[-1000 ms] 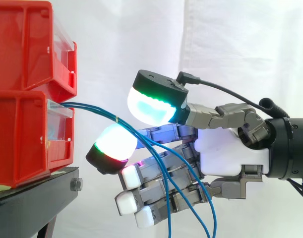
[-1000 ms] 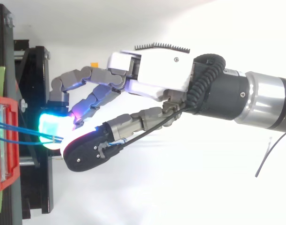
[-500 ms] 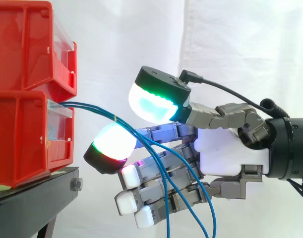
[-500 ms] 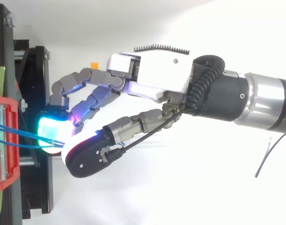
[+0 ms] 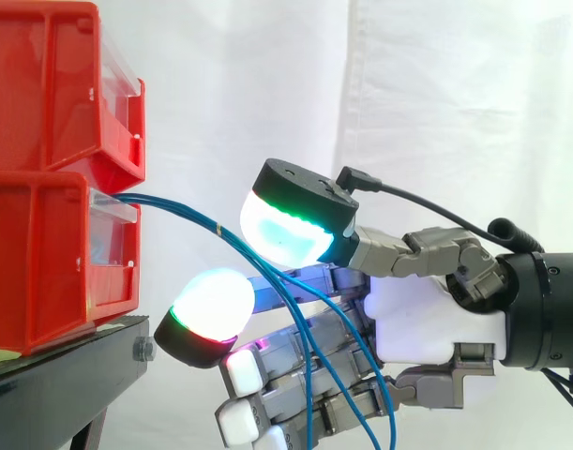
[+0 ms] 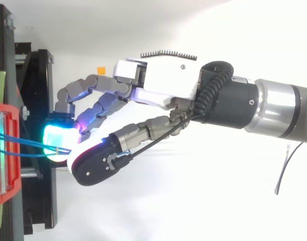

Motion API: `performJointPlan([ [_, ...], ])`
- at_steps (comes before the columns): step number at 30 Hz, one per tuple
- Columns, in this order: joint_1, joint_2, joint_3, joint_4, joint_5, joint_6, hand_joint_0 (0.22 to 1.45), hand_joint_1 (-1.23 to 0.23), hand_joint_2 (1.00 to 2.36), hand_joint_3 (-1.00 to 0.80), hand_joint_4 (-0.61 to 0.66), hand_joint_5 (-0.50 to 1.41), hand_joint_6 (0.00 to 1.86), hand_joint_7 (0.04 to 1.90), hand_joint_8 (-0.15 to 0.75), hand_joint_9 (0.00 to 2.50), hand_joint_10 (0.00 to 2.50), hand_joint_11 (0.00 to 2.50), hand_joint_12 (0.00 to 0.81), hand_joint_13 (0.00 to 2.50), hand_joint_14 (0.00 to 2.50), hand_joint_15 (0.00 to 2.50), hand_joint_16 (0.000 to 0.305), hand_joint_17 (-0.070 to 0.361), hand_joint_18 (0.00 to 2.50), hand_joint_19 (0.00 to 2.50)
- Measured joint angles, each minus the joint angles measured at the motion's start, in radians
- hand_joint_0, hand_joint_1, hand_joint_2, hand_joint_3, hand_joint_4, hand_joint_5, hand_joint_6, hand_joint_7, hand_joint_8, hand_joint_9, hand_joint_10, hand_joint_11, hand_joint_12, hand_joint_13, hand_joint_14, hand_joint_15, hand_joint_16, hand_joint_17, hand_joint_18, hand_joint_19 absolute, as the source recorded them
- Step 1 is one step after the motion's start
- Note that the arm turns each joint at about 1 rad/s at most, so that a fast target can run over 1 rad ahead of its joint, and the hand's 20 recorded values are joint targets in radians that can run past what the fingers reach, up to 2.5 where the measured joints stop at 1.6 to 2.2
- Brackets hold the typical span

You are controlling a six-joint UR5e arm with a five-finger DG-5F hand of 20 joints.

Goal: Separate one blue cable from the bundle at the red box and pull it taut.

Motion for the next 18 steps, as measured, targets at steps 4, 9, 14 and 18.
performJointPlan([
  [4, 0.001, 0.0, 0.004, 0.003, -0.001, -0.001, 0.56, -0.65, 1.0, -0.5, 0.15, -0.18, 0.7, 1.06, 0.301, 0.84, 0.02, 0.83, 0.38, 0.81, 0.02, 0.61, 0.045, 0.101, 0.59, 0.65],
  [9, 0.002, 0.0, 0.008, 0.005, -0.006, -0.004, 0.58, -0.67, 1.0, -0.49, 0.14, -0.18, 0.7, 1.06, 0.297, 0.84, 0.02, 0.85, 0.377, 0.81, 0.02, 0.61, 0.045, 0.101, 0.59, 0.65],
  [14, 0.002, 0.0, 0.011, 0.011, -0.022, -0.012, 0.6, -0.69, 1.0, -0.45, 0.14, -0.18, 0.71, 1.05, 0.297, 0.84, 0.02, 0.85, 0.375, 0.82, 0.02, 0.61, 0.045, 0.1, 0.59, 0.65],
  [18, 0.002, 0.0, 0.016, 0.013, -0.03, -0.013, 0.6, -0.68, 1.0, -0.44, 0.13, -0.18, 0.72, 1.05, 0.297, 0.85, 0.02, 0.85, 0.374, 0.82, 0.02, 0.62, 0.045, 0.1, 0.6, 0.66],
])
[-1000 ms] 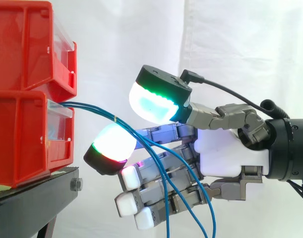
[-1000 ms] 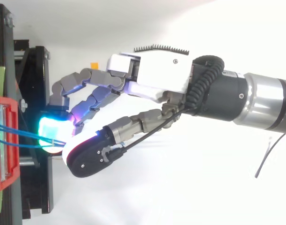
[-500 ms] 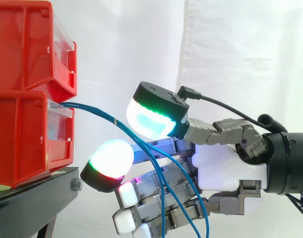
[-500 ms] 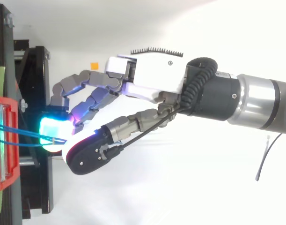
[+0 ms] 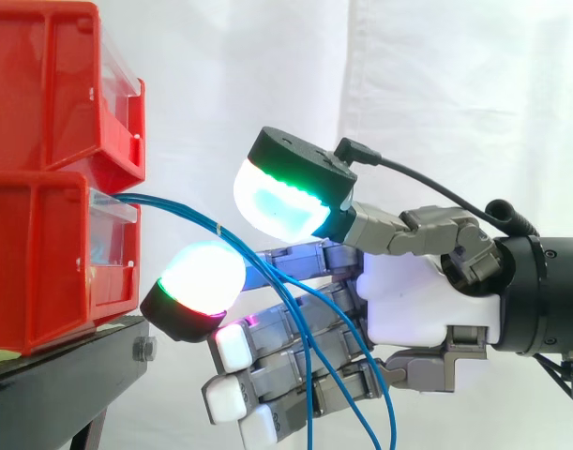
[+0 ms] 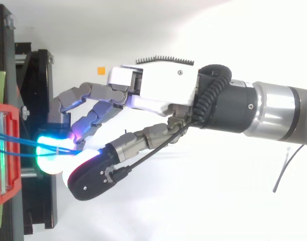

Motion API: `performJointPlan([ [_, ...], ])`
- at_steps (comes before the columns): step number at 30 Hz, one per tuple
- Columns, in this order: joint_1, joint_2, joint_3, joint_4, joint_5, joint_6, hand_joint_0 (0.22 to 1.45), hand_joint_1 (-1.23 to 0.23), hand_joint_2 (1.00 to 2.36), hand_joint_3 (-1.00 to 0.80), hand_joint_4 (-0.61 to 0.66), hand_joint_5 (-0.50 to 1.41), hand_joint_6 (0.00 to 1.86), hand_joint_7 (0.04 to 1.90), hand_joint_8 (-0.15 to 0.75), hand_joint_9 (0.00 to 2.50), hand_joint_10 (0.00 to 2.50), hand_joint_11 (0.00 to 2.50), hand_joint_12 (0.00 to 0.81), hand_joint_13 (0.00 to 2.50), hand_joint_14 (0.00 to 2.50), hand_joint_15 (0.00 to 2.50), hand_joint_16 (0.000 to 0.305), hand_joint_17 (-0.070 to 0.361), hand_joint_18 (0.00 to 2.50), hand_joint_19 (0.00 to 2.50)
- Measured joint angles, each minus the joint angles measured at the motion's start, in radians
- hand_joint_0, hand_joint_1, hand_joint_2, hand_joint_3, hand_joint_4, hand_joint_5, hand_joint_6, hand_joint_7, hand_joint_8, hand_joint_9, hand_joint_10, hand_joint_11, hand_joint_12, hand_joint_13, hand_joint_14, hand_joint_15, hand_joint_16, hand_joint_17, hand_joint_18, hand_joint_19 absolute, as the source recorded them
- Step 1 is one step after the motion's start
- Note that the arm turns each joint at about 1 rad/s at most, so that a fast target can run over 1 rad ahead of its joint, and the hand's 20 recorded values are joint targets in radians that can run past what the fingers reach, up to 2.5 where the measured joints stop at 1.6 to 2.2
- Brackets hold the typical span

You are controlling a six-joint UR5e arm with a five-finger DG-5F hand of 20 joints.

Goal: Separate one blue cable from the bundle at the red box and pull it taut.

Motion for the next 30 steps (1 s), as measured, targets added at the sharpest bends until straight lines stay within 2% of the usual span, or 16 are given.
performJointPlan([
  [6, 0.0, 0.0, 0.003, 0.0, -0.007, 0.003, 0.61, -0.6, 1.01, -0.4, 0.14, -0.18, 0.74, 1.03, 0.293, 0.85, 0.02, 0.83, 0.373, 0.82, 0.02, 0.61, 0.044, 0.1, 0.59, 0.66],
  [18, -0.008, 0.0, 0.009, -0.006, -0.019, 0.006, 0.61, -0.59, 1.01, -0.4, 0.14, -0.18, 0.75, 1.03, 0.298, 0.86, 0.02, 0.84, 0.375, 0.83, 0.02, 0.61, 0.044, 0.1, 0.6, 0.66],
  [30, -0.011, 0.0, 0.012, -0.006, -0.019, 0.006, 0.62, -0.67, 1.01, -0.3, 0.13, -0.18, 0.78, 1.04, 0.297, 0.85, 0.02, 0.84, 0.376, 0.83, 0.02, 0.62, 0.044, 0.1, 0.6, 0.67],
])
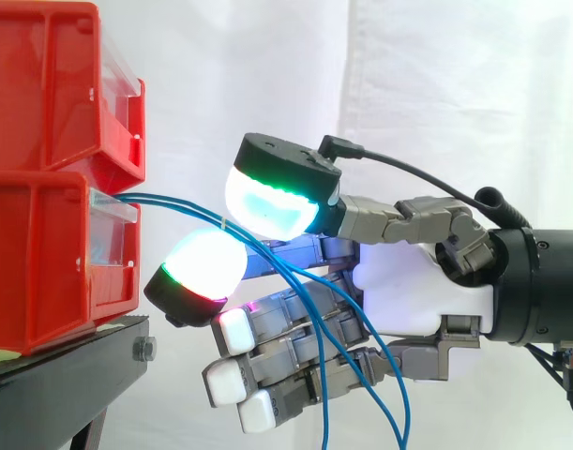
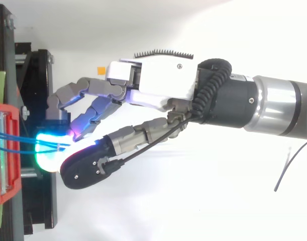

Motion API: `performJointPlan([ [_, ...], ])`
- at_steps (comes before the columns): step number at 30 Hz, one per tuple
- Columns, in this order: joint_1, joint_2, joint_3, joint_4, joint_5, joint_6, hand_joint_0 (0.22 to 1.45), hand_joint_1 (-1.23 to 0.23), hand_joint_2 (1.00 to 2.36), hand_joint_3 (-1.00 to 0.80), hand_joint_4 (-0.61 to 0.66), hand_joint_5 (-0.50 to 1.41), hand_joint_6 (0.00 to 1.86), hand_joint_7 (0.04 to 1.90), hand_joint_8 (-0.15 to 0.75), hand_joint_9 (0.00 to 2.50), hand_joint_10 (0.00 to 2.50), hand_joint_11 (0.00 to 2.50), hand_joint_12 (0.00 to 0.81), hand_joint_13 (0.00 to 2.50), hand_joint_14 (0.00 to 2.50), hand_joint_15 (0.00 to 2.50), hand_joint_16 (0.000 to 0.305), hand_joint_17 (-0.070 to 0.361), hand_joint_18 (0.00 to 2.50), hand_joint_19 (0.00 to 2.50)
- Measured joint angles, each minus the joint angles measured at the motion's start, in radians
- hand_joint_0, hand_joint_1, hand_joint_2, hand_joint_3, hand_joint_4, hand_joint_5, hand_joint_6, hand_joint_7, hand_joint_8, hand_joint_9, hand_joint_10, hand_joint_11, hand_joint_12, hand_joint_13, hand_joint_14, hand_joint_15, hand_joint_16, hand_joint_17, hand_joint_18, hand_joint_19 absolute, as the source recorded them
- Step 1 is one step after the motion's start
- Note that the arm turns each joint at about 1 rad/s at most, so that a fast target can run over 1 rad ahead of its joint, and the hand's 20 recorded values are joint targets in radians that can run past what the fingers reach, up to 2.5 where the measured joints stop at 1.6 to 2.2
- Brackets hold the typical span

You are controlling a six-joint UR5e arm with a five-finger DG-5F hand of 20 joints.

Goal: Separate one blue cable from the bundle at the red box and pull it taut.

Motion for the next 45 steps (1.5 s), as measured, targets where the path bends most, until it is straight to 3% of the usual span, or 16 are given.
performJointPlan([
  [8, -0.003, 0.0, 0.003, -0.001, -0.003, 0.0, 0.64, -0.72, 1.02, -0.28, 0.09, -0.2, 0.85, 1.0, 0.296, 0.85, 0.02, 0.89, 0.376, 0.84, 0.02, 0.62, 0.044, 0.1, 0.6, 0.67],
  [19, -0.003, 0.001, 0.007, -0.006, -0.008, 0.0, 0.68, -0.75, 1.0, -0.43, 0.09, -0.2, 0.92, 1.04, 0.294, 0.89, 0.02, 0.96, 0.374, 0.87, 0.02, 0.64, 0.044, 0.099, 0.64, 0.65],
  [29, -0.003, 0.0, 0.008, -0.01, -0.007, 0.001, 0.54, -0.6, 1.0, -0.5, 0.13, -0.19, 0.89, 1.0, 0.309, 0.91, 0.02, 0.95, 0.386, 0.87, 0.02, 0.65, 0.046, 0.104, 0.65, 0.67],
  [33, -0.003, 0.0, 0.008, -0.011, -0.008, 0.001, 0.54, -0.55, 1.0, -0.5, 0.13, -0.18, 0.88, 1.02, 0.309, 0.92, 0.02, 0.94, 0.389, 0.87, 0.02, 0.65, 0.046, 0.104, 0.65, 0.67],
  [36, -0.003, 0.0, 0.008, -0.012, -0.008, 0.001, 0.61, -0.53, 1.0, -0.5, 0.11, -0.17, 0.87, 1.06, 0.3, 0.92, 0.02, 0.93, 0.379, 0.87, 0.02, 0.64, 0.044, 0.098, 0.64, 0.68],
  [40, -0.003, 0.0, 0.009, -0.012, -0.008, 0.001, 0.61, -0.63, 1.02, -0.29, 0.08, -0.17, 0.88, 1.1, 0.301, 0.92, 0.02, 0.95, 0.375, 0.88, 0.02, 0.66, 0.044, 0.099, 0.64, 0.68],
  [45, -0.003, 0.0, 0.009, -0.014, -0.008, 0.0, 0.62, -0.73, 1.02, -0.17, 0.03, -0.18, 0.89, 1.15, 0.306, 0.91, 0.03, 0.96, 0.377, 0.87, 0.02, 0.66, 0.044, 0.099, 0.65, 0.68],
])
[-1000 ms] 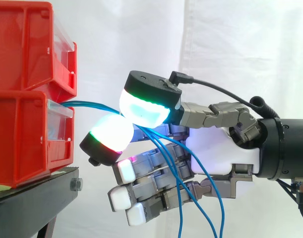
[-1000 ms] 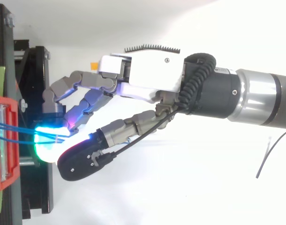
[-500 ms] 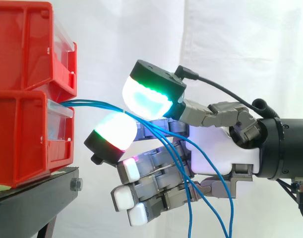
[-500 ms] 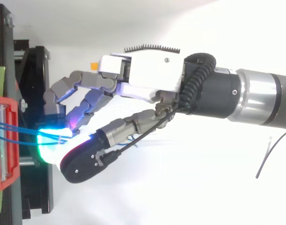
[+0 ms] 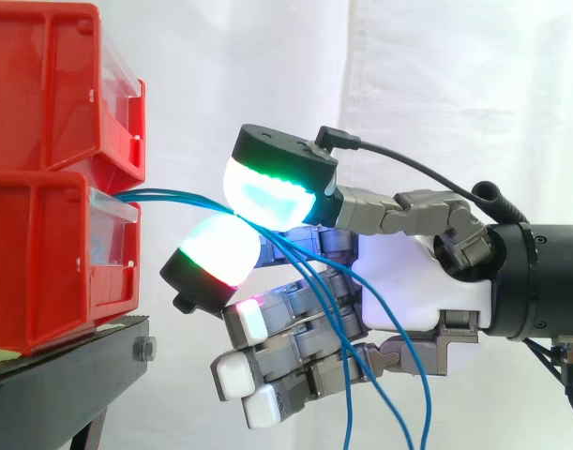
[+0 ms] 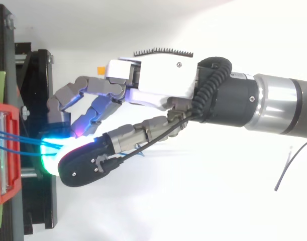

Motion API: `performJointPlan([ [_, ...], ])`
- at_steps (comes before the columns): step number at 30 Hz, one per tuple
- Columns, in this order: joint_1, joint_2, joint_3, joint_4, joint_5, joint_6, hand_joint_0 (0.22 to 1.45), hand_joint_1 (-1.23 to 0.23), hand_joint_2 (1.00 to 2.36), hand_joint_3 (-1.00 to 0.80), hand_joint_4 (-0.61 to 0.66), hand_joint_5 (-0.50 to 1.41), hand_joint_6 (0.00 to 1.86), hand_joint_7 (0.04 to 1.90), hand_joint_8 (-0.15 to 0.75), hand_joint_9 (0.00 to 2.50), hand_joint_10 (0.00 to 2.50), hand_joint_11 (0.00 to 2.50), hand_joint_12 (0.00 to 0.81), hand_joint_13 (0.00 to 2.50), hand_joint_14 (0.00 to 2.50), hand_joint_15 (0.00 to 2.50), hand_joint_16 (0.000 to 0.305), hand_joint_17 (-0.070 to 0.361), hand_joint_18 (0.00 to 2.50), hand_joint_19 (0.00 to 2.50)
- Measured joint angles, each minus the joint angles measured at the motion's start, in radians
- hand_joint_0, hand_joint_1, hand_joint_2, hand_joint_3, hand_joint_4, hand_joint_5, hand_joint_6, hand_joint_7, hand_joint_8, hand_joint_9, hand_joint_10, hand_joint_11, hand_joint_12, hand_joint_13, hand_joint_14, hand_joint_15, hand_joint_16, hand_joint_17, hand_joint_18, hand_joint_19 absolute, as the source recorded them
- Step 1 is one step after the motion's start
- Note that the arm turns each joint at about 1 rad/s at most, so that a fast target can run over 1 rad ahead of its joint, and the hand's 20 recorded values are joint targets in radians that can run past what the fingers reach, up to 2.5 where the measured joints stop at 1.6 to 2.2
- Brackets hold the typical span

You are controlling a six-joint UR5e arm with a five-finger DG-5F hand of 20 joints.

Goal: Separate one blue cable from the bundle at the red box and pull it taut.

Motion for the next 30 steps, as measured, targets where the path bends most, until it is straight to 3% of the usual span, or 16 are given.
performJointPlan([
  [7, 0.0, 0.0, 0.0, -0.004, -0.002, 0.001, 0.68, -0.82, 1.02, -0.26, -0.01, -0.19, 0.91, 1.14, 0.296, 0.89, 0.02, 0.96, 0.377, 0.86, 0.03, 0.66, 0.044, 0.099, 0.65, 0.67],
  [14, -0.002, 0.001, 0.002, -0.018, -0.006, 0.001, 0.72, -0.82, 1.01, -0.35, -0.02, -0.19, 0.91, 1.18, 0.293, 0.9, 0.03, 0.95, 0.37, 0.87, 0.03, 0.66, 0.044, 0.099, 0.67, 0.65],
  [23, -0.007, 0.003, 0.032, -0.101, -0.028, 0.003, 0.76, -0.8, 1.0, -0.48, -0.04, -0.19, 0.92, 1.19, 0.289, 0.9, 0.02, 0.95, 0.366, 0.87, 0.03, 0.66, 0.044, 0.098, 0.68, 0.65],
  [30, -0.01, 0.029, 0.041, -0.177, -0.036, -0.018, 0.76, -0.8, 1.0, -0.5, -0.04, -0.19, 0.92, 1.14, 0.287, 0.91, 0.02, 0.97, 0.365, 0.88, 0.02, 0.65, 0.043, 0.098, 0.69, 0.64],
])
